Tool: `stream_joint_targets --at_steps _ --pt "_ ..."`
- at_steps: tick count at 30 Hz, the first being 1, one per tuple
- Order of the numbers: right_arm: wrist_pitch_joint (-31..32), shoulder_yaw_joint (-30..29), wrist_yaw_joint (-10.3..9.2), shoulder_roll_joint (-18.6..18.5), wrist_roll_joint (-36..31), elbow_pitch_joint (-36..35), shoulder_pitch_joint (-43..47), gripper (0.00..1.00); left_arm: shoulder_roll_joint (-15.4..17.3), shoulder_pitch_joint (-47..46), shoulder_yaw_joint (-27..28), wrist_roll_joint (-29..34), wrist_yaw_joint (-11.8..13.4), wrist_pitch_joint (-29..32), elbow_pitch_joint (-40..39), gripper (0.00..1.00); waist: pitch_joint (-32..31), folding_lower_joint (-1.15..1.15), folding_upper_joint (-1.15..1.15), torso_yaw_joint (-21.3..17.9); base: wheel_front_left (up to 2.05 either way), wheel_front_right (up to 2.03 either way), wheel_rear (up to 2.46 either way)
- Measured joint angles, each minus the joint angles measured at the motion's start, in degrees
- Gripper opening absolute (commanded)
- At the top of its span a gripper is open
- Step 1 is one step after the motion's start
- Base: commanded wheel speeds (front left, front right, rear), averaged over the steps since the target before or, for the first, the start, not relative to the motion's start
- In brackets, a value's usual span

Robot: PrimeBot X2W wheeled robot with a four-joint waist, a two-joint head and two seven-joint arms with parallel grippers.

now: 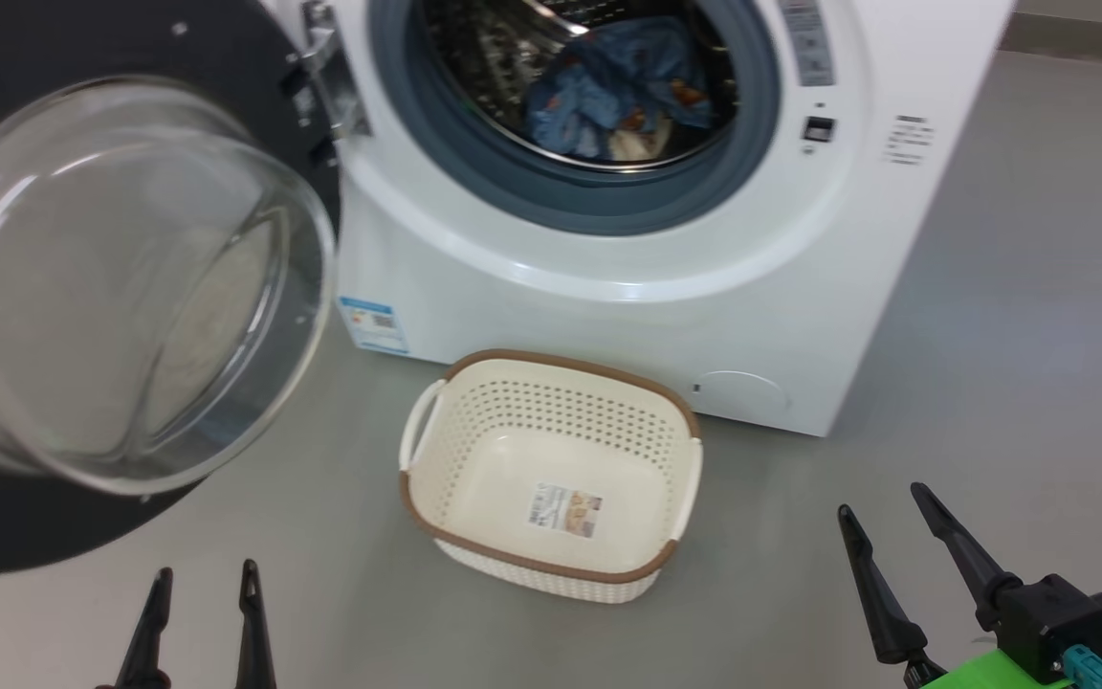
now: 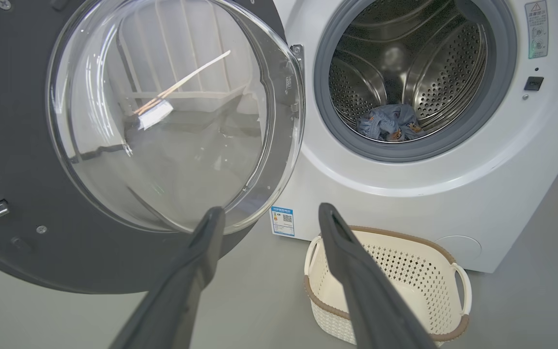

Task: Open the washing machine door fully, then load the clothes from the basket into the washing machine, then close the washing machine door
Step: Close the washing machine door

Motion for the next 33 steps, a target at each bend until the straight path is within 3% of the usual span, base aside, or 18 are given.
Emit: stream_joint_targets --at_steps 13,26,27,30,31,33 --pt "0.6 2.0 0.00 -0.7 0.0 -0.4 -1.1 1.00 -2.3 0.0 2.3 1.4 -1.9 0.0 0.0 1.00 0.9 0.00 0.00 9.5 0.00 0.00 0.00" --pt "1.0 4.1 0.00 -1.6 0.2 1.2 -3.2 1.00 -4.3 1.0 5.4 3.4 -3.0 0.0 -0.9 1.00 0.6 0.00 0.00 10.4 0.00 0.00 0.00" --pt "1.0 4.1 0.00 -1.6 0.3 1.3 -3.2 1.00 -4.3 1.0 5.5 3.5 -3.4 0.0 -0.9 0.84 0.6 0.00 0.00 10.4 0.00 0.00 0.00" --pt "1.0 4.1 0.00 -1.6 0.6 1.5 -3.2 1.00 -4.6 1.0 5.8 3.8 -4.0 0.0 -0.8 0.11 0.4 0.00 0.00 10.3 0.00 0.00 0.00" --pt "1.0 4.1 0.00 -1.6 0.6 1.6 -3.2 1.00 -4.8 1.1 5.9 3.9 -4.1 0.0 -0.8 0.00 0.4 0.00 0.00 10.3 0.00 0.00 0.00" --pt "0.9 4.0 0.00 -1.6 0.6 1.7 -3.2 1.00 -4.9 1.4 6.0 3.9 -4.8 0.0 -0.7 0.00 0.2 0.00 0.00 10.3 0.00 0.00 0.00"
